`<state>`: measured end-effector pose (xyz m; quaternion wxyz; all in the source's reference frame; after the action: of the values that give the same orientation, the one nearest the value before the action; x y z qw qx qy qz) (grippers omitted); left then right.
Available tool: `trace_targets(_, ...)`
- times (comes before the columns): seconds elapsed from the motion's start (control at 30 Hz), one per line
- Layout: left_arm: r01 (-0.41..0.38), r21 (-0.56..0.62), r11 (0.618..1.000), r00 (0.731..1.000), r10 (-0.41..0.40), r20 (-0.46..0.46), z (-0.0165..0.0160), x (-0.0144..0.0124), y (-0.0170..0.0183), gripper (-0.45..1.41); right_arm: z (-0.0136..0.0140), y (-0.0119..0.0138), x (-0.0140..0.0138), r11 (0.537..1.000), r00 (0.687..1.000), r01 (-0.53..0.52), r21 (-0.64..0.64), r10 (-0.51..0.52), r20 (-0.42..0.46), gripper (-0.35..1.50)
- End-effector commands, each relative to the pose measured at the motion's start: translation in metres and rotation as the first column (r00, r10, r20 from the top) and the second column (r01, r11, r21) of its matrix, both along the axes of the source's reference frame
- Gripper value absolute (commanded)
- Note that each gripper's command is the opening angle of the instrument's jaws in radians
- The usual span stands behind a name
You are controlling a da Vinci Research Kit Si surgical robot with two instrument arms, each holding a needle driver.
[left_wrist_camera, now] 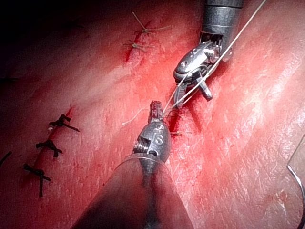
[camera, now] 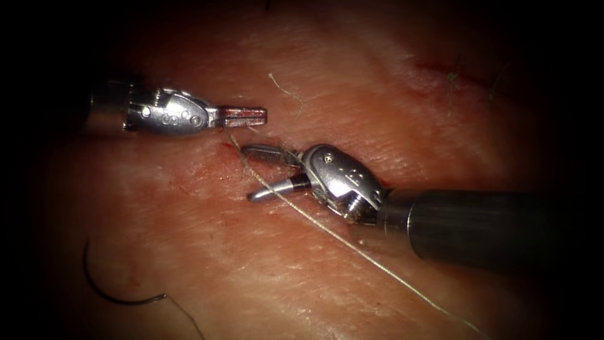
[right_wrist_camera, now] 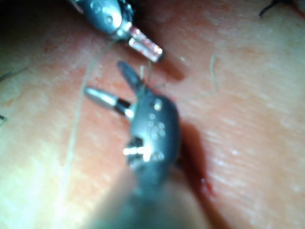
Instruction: Wound Closure
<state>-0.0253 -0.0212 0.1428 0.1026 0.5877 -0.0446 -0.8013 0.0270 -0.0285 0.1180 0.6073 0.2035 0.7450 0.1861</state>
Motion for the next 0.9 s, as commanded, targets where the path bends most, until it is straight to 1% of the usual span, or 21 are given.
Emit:
trace_targets(0.03, -0.004, -0.001, 1.000, 1.000, 0.004, 0.002, 0.0005, -0.0005, -0.0003, -0.45, 0.0007, 0.0005, -0.0002, 1.000, 1.000, -0.012, 0.000, 0.012, 0.006, 0.57)
trace_targets(0.17, -0.005, -0.003, 1.000, 1.000, 0.005, 0.002, 0.0004, -0.0005, -0.0010, -0.45, 0.0009, 0.0012, -0.0006, 0.999, 0.999, -0.046, 0.007, 0.045, 0.013, 0.52)
trace_targets(0.23, -0.005, -0.007, 1.000, 1.000, 0.005, 0.001, 0.0006, -0.0007, -0.0014, -0.45, 0.0009, 0.0011, -0.0007, 0.999, 0.999, -0.051, 0.009, 0.051, 0.010, 0.46)
trace_targets(0.3, -0.007, -0.005, 1.000, 1.000, 0.007, 0.002, 0.0009, -0.0008, -0.0017, -0.45, 0.0008, 0.0010, -0.0006, 0.999, 0.999, -0.053, 0.009, 0.053, 0.008, 0.44)
trace_targets(0.4, -0.006, -0.001, 1.000, 1.000, 0.006, 0.002, 0.0016, -0.0008, -0.0021, -0.45, 0.0006, 0.0009, -0.0004, 0.998, 0.998, -0.066, 0.014, 0.066, -0.005, 0.41)
trace_targets(0.47, -0.006, 0.008, 1.000, 1.000, 0.006, 0.002, 0.0023, -0.0009, -0.0028, -0.45, 0.0004, 0.0011, -0.0004, 0.996, 0.996, -0.086, 0.024, 0.086, -0.025, 0.34)
trace_targets(0.63, -0.008, 0.014, 1.000, 1.000, 0.008, 0.003, 0.0033, -0.0009, -0.0037, -0.45, 0.0004, 0.0015, -0.0006, 0.993, 0.993, -0.113, 0.029, 0.114, -0.041, 0.34)
trace_targets(0.7, -0.007, 0.020, 1.000, 1.000, 0.007, 0.002, 0.0037, -0.0007, -0.0040, -0.45, 0.0005, 0.0017, -0.0008, 0.991, 0.990, -0.126, 0.054, 0.129, -0.050, 0.34)
trace_targets(0.73, -0.007, 0.028, 1.000, 1.000, 0.008, -0.001, 0.0041, -0.0006, -0.0042, -0.45, 0.0005, 0.0019, -0.0010, 0.987, 0.988, -0.141, 0.071, 0.145, -0.056, 0.41)
trace_targets(0.77, -0.007, 0.028, 1.000, 1.000, 0.008, -0.001, 0.0041, -0.0006, -0.0042, -0.45, 0.0005, 0.0019, -0.0010, 0.987, 0.988, -0.141, 0.071, 0.145, -0.056, 0.41)
trace_targets(0.87, -0.007, 0.030, 1.000, 1.000, 0.007, -0.002, 0.0043, -0.0005, -0.0045, -0.45, 0.0006, 0.0023, -0.0010, 0.981, 0.984, -0.171, 0.091, 0.175, -0.037, 0.52)
trace_targets(0.9, -0.007, 0.030, 1.000, 1.000, 0.007, -0.002, 0.0043, -0.0005, -0.0046, -0.45, 0.0007, 0.0023, -0.0009, 0.978, 0.982, -0.183, 0.101, 0.187, -0.024, 0.61)
